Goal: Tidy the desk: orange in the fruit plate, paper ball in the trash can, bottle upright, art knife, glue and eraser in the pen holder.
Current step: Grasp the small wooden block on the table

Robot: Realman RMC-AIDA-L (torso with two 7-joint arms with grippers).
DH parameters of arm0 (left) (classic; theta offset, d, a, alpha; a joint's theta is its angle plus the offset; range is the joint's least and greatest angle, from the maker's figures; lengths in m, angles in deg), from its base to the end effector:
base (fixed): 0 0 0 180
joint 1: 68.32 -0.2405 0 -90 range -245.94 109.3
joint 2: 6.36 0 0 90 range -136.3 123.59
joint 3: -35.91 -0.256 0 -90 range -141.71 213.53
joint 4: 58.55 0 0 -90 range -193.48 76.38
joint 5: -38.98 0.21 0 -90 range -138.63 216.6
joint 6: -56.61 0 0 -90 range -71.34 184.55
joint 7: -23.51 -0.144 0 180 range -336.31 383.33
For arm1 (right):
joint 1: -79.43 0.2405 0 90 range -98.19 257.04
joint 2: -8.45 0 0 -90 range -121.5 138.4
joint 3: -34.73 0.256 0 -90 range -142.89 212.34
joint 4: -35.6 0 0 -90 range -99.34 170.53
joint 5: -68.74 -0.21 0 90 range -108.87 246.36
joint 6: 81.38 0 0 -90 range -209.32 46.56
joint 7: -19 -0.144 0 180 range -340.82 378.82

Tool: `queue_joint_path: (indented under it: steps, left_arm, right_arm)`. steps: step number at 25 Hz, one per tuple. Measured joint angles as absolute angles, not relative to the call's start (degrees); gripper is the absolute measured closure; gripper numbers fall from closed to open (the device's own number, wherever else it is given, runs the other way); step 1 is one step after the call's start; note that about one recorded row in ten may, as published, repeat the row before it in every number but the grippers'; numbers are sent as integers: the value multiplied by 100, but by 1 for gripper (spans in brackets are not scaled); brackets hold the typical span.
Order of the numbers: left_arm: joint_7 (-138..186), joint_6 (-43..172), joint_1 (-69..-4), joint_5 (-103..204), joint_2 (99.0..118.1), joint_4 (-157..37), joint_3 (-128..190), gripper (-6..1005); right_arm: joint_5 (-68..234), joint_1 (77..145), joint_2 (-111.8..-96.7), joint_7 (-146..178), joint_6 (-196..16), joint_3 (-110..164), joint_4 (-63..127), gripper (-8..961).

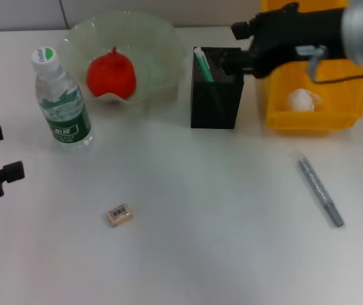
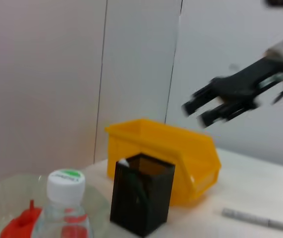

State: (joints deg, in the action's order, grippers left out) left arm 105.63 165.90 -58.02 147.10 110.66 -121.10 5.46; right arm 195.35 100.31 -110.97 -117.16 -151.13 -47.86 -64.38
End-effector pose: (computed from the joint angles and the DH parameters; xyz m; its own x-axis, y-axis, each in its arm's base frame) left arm -0.3105 0.2338 0.1106 0.8004 0.2545 0.5427 0.4693 -0.8293 -0.3033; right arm 0.1025 0.3405 0.0345 0.9271 -0.2534 -0.2761 -0.3592 -0.8106 -0.4625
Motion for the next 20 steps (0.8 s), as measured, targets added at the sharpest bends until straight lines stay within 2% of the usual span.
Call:
queue_joint_path:
  steps: [1, 4, 6, 11, 20]
  left_arm:
    - [11025, 16593, -5703, 14985, 11138, -12688, 475, 200]
    - [11780, 16628, -5558, 15490, 11178, -13509, 55, 200]
    - [12195, 16682, -5470, 15786, 11166, -13922, -329, 200]
    - [12855, 16685, -5229, 16408, 11201, -14698, -816, 200]
    - [14013, 16484, -4632, 17440, 11215, -15387, -2105, 200]
  right_arm:
    - [18711, 9713, -11099, -10921, -15512, -4466, -6488, 388]
    - [17744, 9375, -11099, -9937, -16061, -3972, -6225, 385]
    - [17169, 9234, -11088, -9327, -16502, -3634, -5820, 340]
    - [16578, 9148, -11080, -7807, -17675, -2829, -4547, 227]
    - [16918, 9116, -11060, -6283, -18652, -1848, -3182, 193]
